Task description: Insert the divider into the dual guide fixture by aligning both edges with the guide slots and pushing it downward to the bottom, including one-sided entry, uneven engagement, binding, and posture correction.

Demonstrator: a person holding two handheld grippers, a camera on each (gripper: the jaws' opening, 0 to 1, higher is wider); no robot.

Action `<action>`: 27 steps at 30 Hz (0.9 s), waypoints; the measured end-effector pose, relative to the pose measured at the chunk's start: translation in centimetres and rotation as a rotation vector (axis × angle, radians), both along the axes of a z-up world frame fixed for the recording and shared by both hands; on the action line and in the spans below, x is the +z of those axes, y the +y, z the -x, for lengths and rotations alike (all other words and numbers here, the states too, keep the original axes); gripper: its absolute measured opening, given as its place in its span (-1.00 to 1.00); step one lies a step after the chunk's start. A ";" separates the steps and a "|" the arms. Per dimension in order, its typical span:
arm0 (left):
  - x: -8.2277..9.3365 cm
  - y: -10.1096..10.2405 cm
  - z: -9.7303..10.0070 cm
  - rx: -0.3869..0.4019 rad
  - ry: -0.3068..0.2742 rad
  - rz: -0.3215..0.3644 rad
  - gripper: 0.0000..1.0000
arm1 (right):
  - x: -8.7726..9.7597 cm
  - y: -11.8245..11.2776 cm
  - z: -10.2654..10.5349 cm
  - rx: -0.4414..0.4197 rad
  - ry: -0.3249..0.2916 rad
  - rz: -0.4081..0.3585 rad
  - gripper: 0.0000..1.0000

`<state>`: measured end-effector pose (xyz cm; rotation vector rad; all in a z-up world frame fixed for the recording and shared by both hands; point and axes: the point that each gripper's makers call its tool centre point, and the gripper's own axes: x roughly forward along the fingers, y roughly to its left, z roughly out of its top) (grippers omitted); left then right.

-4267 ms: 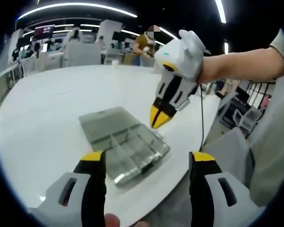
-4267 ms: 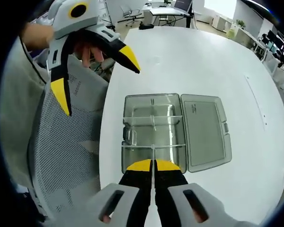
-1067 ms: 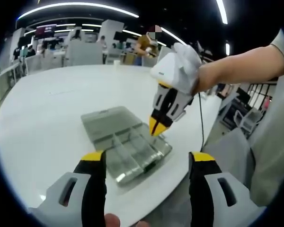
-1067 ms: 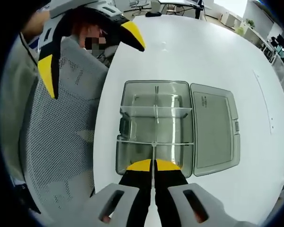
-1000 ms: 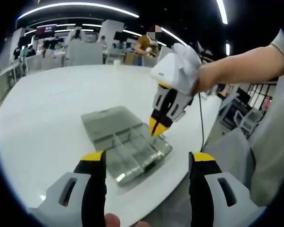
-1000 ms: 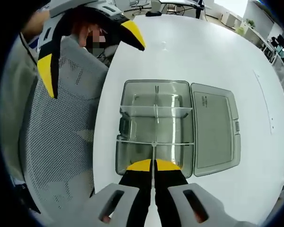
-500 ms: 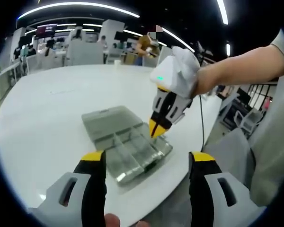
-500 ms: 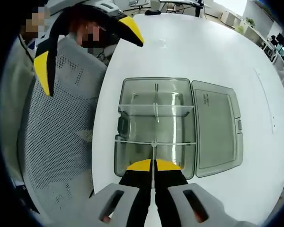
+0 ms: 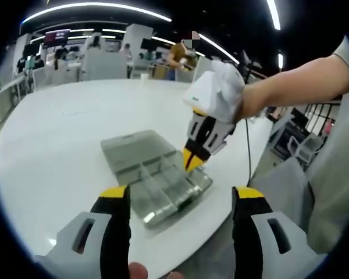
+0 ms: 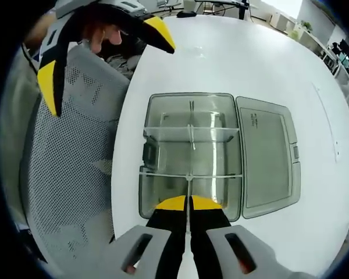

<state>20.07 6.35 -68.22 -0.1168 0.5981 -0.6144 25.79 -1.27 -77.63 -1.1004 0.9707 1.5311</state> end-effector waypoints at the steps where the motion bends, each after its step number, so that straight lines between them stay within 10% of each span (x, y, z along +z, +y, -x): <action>1: 0.0 0.0 0.0 0.001 0.000 0.000 0.37 | 0.0 0.0 0.0 0.000 0.000 0.000 -1.00; 27: 0.0 0.0 0.0 -0.003 -0.007 -0.002 0.36 | -0.2 0.0 0.1 -0.032 -0.038 0.012 -1.00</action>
